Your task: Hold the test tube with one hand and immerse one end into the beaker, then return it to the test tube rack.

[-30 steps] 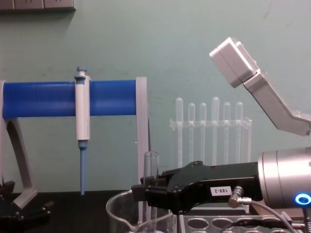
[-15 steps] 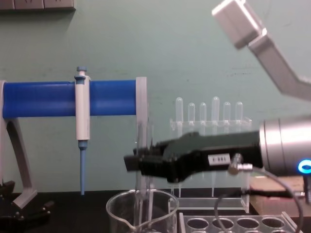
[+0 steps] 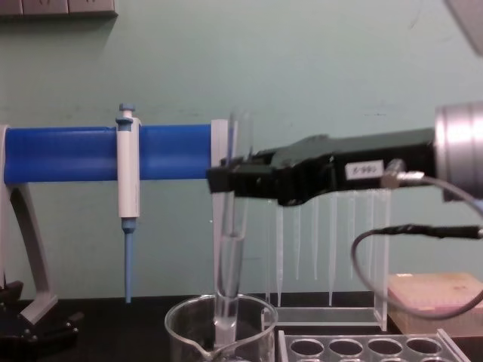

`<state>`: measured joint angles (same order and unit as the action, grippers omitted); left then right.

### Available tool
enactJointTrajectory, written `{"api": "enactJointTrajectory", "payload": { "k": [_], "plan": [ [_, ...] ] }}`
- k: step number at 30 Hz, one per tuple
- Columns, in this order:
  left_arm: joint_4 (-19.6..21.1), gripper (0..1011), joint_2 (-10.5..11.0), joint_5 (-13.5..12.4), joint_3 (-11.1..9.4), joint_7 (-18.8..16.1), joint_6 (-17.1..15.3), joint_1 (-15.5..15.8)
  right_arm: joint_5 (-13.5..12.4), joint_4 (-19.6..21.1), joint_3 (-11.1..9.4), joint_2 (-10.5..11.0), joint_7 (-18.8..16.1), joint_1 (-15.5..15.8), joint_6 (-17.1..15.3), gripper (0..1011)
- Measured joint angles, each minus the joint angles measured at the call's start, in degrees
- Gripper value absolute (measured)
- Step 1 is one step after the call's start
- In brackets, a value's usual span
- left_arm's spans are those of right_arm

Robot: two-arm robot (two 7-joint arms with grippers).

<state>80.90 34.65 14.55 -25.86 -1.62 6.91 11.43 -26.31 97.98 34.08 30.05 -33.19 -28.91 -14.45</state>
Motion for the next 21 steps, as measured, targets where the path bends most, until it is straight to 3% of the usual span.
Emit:
{"api": "enactJointTrajectory", "payload": {
  "k": [11,13,21],
  "plan": [
    [0.0,1000,0.0,0.0,0.0,0.0,0.0,0.0,-3.95,5.67,-4.24,5.45,1.81,2.86,-1.46,235],
    [0.0,1000,0.0,0.0,0.0,0.0,0.0,0.0,-5.22,7.31,-5.67,7.47,2.43,4.54,-1.47,236],
    [0.0,1000,0.0,0.0,0.0,0.0,0.0,0.0,-7.47,10.34,-8.85,11.98,3.92,9.49,-0.66,236]
  ]
}}
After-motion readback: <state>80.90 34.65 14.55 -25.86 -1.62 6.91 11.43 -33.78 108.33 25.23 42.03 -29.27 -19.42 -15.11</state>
